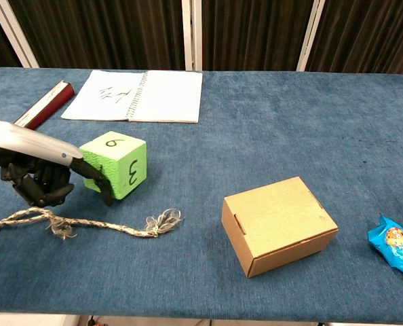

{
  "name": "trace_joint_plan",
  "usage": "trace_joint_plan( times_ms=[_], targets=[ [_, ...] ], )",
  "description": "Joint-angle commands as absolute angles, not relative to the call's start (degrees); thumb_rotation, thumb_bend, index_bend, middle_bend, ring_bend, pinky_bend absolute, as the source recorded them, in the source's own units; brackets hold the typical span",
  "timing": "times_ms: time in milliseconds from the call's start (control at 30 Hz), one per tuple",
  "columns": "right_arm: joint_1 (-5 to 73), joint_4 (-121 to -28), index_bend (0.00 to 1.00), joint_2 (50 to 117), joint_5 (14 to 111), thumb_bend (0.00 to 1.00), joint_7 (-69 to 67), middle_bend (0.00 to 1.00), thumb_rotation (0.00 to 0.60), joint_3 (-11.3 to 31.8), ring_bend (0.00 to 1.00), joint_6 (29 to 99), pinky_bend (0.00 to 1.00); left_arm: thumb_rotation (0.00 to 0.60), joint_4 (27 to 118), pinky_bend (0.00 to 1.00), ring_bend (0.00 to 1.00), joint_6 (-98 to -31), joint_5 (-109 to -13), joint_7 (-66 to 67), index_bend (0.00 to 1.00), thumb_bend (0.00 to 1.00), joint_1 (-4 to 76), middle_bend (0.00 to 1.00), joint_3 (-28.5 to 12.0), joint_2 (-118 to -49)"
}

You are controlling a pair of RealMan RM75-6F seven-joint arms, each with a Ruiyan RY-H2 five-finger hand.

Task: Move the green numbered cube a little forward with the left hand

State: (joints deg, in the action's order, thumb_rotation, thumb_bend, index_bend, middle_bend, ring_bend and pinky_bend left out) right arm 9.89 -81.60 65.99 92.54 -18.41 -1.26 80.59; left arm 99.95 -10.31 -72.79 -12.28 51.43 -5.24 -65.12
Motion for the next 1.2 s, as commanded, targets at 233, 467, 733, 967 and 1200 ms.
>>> trace_joint_plan(
  times_ms=[233,467,733,967,1200],
  targets=[
    [9.8,-81.8,0.04,65.9,92.5,0.32,-18.2,0.16,0.6,-1.3,0.0,80.6,0.02,0.583,99.0,1.0,0.97,-11.7,-71.9,-12.7,0.12,0.8,52.6,0.92,-5.1,-66.7],
    [9.7,-81.7,0.04,66.0,92.3,0.32,-18.4,0.16,0.6,-1.3,0.0,80.5,0.02,0.582,98.2,1.0,0.97,-11.7,-71.2,-12.8,0.12,0.8,53.6,0.92,-4.3,-67.0],
    [9.6,-81.5,0.04,66.0,92.4,0.32,-18.7,0.16,0.6,-1.3,0.0,80.6,0.02,0.584,99.6,1.0,0.97,-12.4,-70.8,-12.1,0.12,0.8,53.5,0.92,-2.0,-64.9],
    [9.6,-81.4,0.04,66.0,92.6,0.32,-18.9,0.16,0.6,-1.3,0.0,80.7,0.02,0.584,104.0,1.0,0.95,-14.5,-71.3,-10.5,0.12,0.8,52.3,0.9,0.4,-59.7],
    [9.4,-82.0,0.04,65.2,92.6,0.32,-19.0,0.16,0.6,-1.0,0.0,81.4,0.02,0.6,108.0,0.95,0.84,-34.2,-71.0,-7.6,0.14,0.72,42.8,0.79,1.2,-51.2]
  ],
)
